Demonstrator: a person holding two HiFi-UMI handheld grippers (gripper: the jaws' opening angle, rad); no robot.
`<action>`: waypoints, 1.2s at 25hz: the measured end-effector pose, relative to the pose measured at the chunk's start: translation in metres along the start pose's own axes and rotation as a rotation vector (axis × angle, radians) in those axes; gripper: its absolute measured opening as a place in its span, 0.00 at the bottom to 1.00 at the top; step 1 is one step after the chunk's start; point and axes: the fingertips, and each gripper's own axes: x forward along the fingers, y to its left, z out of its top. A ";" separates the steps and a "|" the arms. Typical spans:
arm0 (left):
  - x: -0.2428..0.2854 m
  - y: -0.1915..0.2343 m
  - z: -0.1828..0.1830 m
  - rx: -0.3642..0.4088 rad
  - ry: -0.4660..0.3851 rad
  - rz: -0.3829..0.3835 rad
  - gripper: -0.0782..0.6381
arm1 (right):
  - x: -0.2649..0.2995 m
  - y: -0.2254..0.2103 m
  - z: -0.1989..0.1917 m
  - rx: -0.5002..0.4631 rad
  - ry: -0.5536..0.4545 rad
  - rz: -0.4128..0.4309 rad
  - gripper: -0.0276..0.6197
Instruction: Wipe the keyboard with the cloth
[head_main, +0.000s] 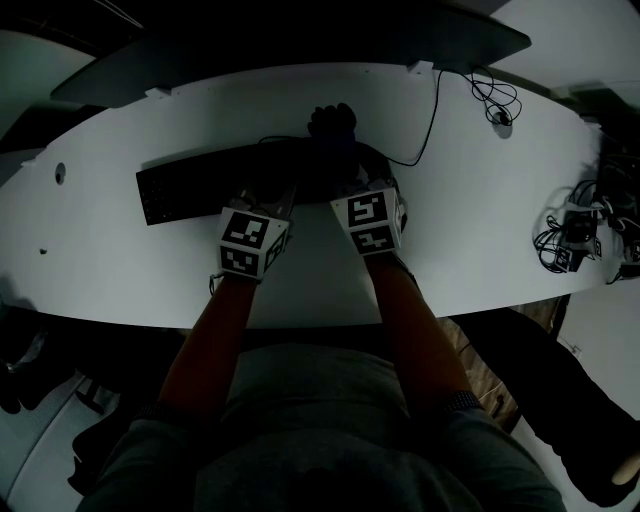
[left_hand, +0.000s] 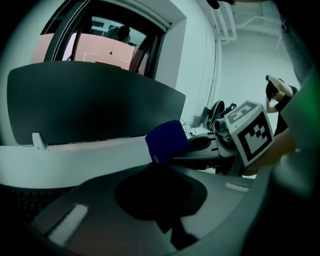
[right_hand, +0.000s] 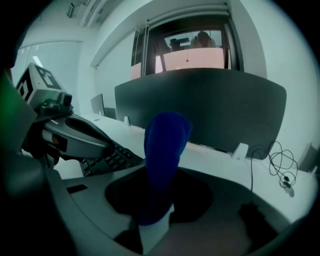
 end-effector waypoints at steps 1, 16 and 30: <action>0.000 -0.001 0.001 0.002 -0.001 0.003 0.12 | -0.002 -0.004 -0.002 0.007 0.004 -0.003 0.23; -0.081 -0.011 0.051 0.044 -0.117 0.056 0.12 | -0.082 0.009 0.056 0.065 -0.118 0.038 0.23; -0.201 0.098 0.002 -0.009 -0.146 0.143 0.12 | -0.045 0.197 0.136 0.067 -0.163 0.268 0.23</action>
